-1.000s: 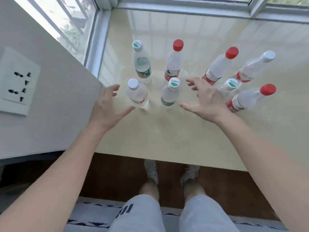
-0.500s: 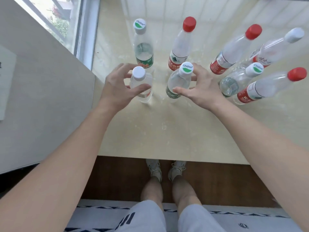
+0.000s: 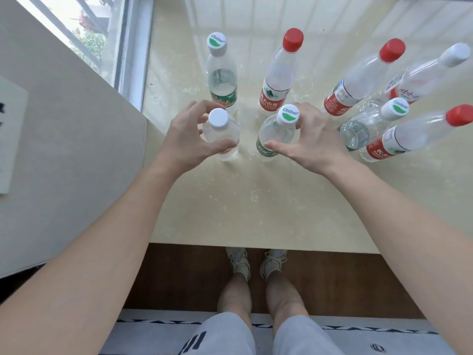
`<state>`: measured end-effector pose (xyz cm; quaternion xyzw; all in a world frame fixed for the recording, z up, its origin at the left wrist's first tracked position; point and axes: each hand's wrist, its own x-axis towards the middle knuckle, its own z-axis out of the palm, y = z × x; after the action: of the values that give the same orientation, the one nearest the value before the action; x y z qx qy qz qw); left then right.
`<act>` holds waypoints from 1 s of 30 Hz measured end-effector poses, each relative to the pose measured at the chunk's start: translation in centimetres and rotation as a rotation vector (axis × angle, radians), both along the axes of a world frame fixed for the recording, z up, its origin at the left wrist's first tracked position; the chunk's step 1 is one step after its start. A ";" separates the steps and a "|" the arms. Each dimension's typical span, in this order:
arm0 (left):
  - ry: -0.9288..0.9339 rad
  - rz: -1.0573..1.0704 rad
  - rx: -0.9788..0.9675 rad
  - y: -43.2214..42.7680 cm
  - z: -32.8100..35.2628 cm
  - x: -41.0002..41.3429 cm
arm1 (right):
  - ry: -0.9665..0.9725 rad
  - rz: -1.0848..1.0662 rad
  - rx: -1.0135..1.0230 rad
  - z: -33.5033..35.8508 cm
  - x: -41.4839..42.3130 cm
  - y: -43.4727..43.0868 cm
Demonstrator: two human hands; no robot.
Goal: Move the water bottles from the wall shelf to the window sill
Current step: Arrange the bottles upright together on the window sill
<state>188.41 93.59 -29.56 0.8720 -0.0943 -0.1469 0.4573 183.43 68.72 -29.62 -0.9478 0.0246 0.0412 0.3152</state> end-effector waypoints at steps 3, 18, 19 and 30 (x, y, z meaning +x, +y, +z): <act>0.063 -0.043 -0.021 0.6 0.1 0.7 | 0.007 0.007 0.004 0.2 -0.1 -0.3; 0.012 -0.144 0.002 1.2 0.7 0.9 | 0.047 -0.019 0.135 -1.4 -0.6 -0.5; 0.000 -0.144 -0.003 1.2 0.7 0.7 | 0.051 -0.023 0.145 -1.5 -0.7 -0.5; -0.023 -0.154 0.001 1.2 0.2 0.1 | 0.068 -0.051 0.159 -1.7 -0.9 0.3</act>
<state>188.53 94.78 -29.33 0.8639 -0.1662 -0.1719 0.4432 182.56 69.05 -31.33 -0.9170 0.0563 0.0670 0.3893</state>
